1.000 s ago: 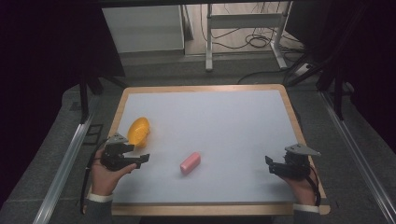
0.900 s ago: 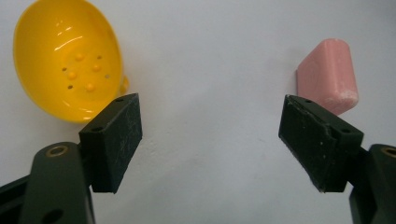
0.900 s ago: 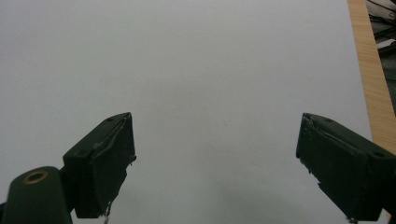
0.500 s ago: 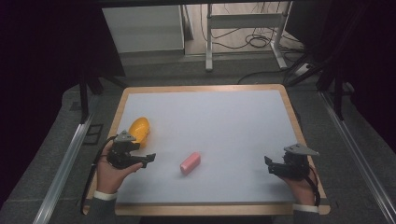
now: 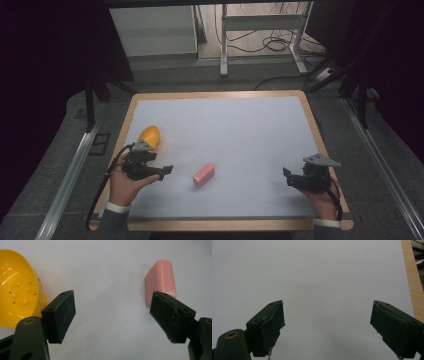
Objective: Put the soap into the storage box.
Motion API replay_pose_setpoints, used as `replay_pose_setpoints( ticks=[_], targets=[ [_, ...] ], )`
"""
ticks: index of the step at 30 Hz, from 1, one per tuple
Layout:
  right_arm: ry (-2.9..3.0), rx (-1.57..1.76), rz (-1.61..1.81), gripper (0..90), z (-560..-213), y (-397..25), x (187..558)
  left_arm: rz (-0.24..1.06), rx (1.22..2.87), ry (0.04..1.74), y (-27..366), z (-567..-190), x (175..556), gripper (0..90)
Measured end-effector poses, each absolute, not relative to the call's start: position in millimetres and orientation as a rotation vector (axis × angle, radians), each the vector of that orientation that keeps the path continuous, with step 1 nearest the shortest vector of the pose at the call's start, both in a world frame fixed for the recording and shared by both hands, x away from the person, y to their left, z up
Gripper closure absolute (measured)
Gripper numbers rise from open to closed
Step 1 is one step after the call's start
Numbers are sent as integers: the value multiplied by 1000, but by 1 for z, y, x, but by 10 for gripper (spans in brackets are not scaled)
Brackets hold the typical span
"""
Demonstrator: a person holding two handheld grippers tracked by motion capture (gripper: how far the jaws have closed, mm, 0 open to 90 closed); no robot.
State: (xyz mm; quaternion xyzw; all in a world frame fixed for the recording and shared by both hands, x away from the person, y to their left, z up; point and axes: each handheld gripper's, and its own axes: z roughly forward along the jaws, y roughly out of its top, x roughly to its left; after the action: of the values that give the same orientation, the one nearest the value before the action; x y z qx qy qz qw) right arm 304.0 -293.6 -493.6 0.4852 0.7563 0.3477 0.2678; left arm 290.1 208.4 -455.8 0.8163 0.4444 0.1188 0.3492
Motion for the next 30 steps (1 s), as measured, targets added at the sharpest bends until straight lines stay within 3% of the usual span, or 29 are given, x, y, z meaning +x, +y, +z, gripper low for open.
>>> replay_pose_setpoints(
  ticks=[30],
  targets=[
    [2049, 1314, 922, 116, -495, -293, 305, 286, 2209, 1044, 167, -451, 291, 207]
  ],
)
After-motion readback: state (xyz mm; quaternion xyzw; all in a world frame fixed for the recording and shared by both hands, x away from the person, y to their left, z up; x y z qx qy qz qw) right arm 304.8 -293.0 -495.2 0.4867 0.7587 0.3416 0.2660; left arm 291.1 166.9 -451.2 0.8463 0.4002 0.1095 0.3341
